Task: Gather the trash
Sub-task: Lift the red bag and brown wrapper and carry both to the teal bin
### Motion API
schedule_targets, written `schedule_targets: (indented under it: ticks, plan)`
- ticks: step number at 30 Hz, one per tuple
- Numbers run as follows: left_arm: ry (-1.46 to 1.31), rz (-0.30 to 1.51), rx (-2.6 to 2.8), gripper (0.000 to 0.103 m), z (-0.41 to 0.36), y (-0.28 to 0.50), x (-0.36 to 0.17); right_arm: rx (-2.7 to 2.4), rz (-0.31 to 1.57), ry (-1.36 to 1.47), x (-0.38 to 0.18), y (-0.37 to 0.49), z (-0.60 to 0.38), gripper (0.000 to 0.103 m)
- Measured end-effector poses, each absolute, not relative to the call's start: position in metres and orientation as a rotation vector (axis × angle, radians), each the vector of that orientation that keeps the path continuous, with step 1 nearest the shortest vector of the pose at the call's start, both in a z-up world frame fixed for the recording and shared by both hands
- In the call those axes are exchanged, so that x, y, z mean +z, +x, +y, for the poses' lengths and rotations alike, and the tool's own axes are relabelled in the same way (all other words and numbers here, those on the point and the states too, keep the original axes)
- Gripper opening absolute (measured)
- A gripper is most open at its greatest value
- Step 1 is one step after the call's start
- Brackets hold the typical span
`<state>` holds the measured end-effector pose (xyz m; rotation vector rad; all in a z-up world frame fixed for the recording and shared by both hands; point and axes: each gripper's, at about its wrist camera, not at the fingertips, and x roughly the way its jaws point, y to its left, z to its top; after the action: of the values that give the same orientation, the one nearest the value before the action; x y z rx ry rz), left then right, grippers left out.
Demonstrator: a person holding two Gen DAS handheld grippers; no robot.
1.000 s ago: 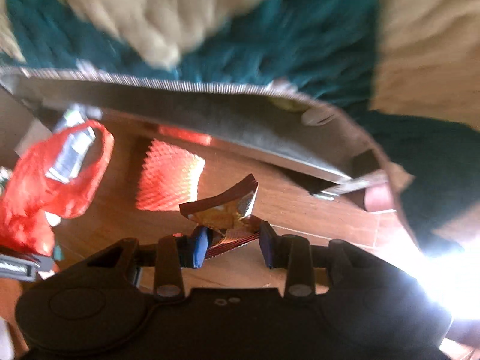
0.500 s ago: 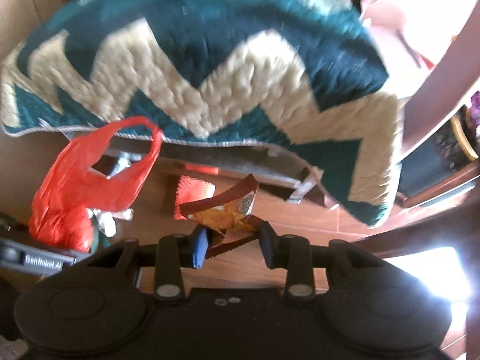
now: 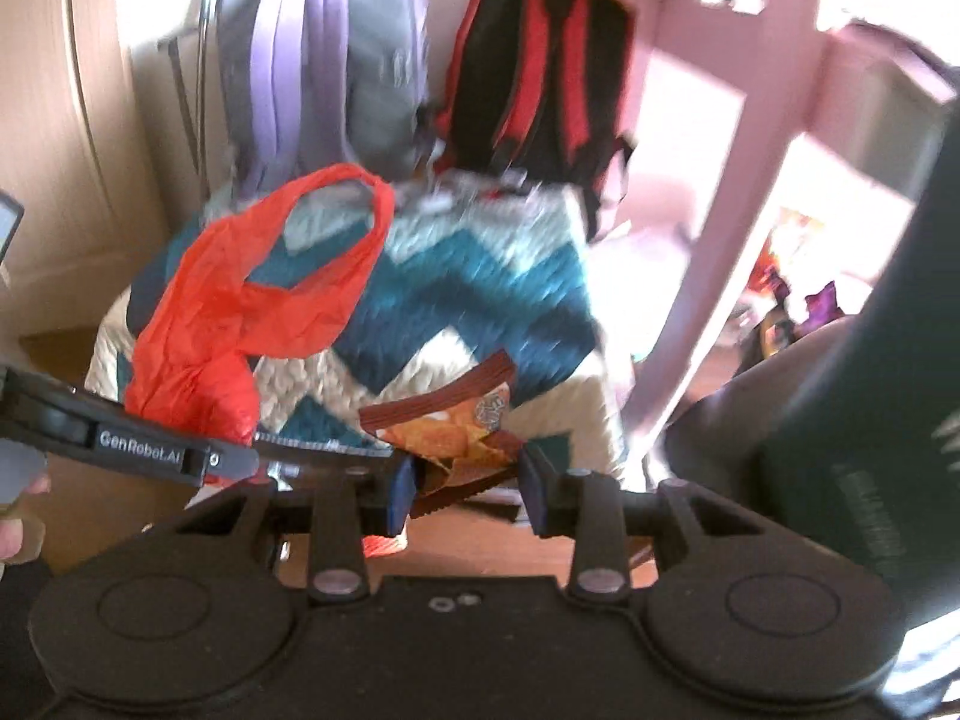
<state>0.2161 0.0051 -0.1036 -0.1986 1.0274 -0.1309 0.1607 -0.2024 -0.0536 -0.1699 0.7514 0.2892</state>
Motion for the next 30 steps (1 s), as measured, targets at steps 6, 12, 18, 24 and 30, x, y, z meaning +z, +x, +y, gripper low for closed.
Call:
schedule_targets:
  ticks: [6,12,18,24,30]
  plan:
    - [-0.134,0.917,-0.218,0.055,-0.039,0.206,-0.043,0.243,0.644,-0.148,0.006,0.132,-0.24,0.035]
    - [-0.065,0.806,-0.338,0.055,-0.095,0.197,0.02,0.177,0.529,-0.138,0.061,0.108,-0.281,0.035]
    - [-0.008,0.713,-0.45,0.055,-0.157,0.198,0.078,0.099,0.48,-0.076,0.098,0.101,-0.327,0.035]
    - [0.034,0.632,-0.521,0.055,-0.214,0.206,0.124,0.0,0.448,-0.051,0.123,0.107,-0.37,0.035]
    - [0.058,0.611,-0.581,0.055,-0.272,0.219,0.149,-0.073,0.453,-0.024,0.127,0.113,-0.41,0.035]
